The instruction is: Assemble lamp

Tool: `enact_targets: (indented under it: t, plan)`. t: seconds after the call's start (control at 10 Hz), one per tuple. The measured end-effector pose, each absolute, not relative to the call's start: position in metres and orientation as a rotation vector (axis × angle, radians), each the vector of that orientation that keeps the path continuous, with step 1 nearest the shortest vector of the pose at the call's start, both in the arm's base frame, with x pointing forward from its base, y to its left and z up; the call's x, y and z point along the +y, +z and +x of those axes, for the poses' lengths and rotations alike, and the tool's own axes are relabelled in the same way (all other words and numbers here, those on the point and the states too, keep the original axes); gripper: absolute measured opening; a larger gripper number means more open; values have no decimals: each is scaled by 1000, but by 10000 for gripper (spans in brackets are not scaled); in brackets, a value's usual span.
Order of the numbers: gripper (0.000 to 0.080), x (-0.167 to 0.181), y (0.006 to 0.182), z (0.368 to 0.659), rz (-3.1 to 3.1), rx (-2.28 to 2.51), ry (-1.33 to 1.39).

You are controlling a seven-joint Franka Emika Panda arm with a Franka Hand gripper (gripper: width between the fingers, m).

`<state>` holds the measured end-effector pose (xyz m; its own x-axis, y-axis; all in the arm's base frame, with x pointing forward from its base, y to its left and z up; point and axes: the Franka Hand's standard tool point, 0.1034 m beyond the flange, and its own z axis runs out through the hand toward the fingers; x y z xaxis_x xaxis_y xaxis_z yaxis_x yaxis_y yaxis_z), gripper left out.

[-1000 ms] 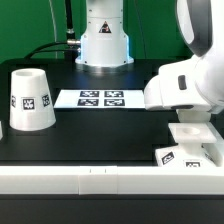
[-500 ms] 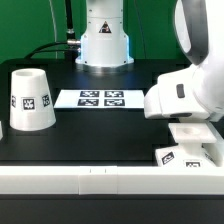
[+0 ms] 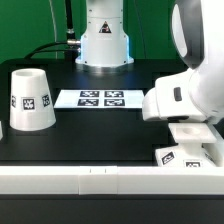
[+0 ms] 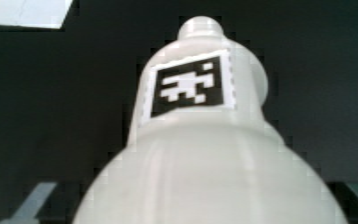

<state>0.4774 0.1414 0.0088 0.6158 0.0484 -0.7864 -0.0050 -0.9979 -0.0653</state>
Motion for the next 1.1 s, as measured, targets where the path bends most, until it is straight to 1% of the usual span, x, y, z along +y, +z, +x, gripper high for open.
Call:
enact_targets:
  t: [0.4,0.5,0.7,0.8,0.9,1.0,1.1]
  plan:
    - [573,141,13,481,-2763,-71,1331]
    - [573,138,25,485,-2753,-108,1317]
    - [573,126,74,495,-2744,-120,1298]
    - [574,121,95,500,-2743,-115,1298]
    - [574,117,111,504,-2735,-111,1309]
    - [574,115,122,512,-2736,-110,1299]
    - [574,116,125,518,-2749,-110,1267]
